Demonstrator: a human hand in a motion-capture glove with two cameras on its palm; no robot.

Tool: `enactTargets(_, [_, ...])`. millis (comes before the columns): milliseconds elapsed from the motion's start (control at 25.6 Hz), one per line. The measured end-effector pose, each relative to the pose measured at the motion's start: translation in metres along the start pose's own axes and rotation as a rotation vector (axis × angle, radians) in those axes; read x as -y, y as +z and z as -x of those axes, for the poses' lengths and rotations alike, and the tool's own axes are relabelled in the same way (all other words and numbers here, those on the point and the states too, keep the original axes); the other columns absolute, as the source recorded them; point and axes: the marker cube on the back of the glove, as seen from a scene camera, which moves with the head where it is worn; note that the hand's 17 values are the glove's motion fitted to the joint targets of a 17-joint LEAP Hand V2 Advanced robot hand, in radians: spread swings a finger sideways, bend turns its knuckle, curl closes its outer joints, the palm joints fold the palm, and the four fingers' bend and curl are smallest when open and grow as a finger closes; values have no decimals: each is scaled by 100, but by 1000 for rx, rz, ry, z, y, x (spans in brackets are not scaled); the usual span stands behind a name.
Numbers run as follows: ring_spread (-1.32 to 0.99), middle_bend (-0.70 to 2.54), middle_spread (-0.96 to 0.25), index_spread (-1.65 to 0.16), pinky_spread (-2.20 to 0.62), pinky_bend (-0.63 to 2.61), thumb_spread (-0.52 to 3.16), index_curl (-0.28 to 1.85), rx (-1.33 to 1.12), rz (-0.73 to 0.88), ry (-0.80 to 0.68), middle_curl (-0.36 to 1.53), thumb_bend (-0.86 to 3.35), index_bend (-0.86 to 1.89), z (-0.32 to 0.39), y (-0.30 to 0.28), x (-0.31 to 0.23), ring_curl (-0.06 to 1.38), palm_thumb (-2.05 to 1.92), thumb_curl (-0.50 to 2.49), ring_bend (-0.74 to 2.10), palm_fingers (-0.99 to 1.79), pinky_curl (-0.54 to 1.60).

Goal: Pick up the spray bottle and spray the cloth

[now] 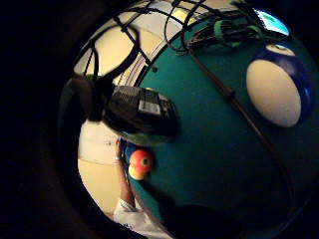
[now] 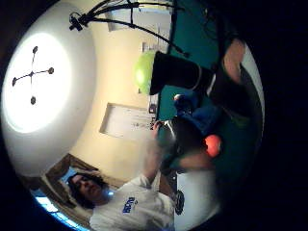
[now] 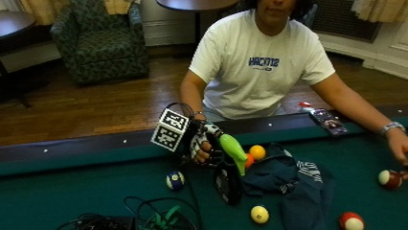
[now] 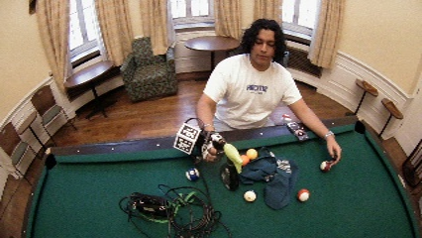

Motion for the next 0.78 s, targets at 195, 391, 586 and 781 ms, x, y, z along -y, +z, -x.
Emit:
enactTargets(195, [-18, 57, -21, -29, -13, 48, 95, 51, -34, 41, -39, 59, -4, 46, 5, 11, 8, 51, 75, 48, 65, 73, 57])
enactTargets(391, [-18, 44, -19, -34, -3, 37, 94, 45, -41, 95, -51, 52, -2, 30, 7, 22, 19, 45, 78, 47, 59, 59, 49])
enactTargets(586, [-18, 37, -19, -36, 2, 29, 93, 39, 16, 106, -33, 47, -2, 19, 11, 34, 34, 40, 80, 46, 55, 65, 42])
enactTargets(781, [-19, 35, -18, -34, 5, 30, 92, 32, 71, 94, -17, 45, -3, 4, 13, 42, 48, 40, 81, 44, 59, 64, 41])
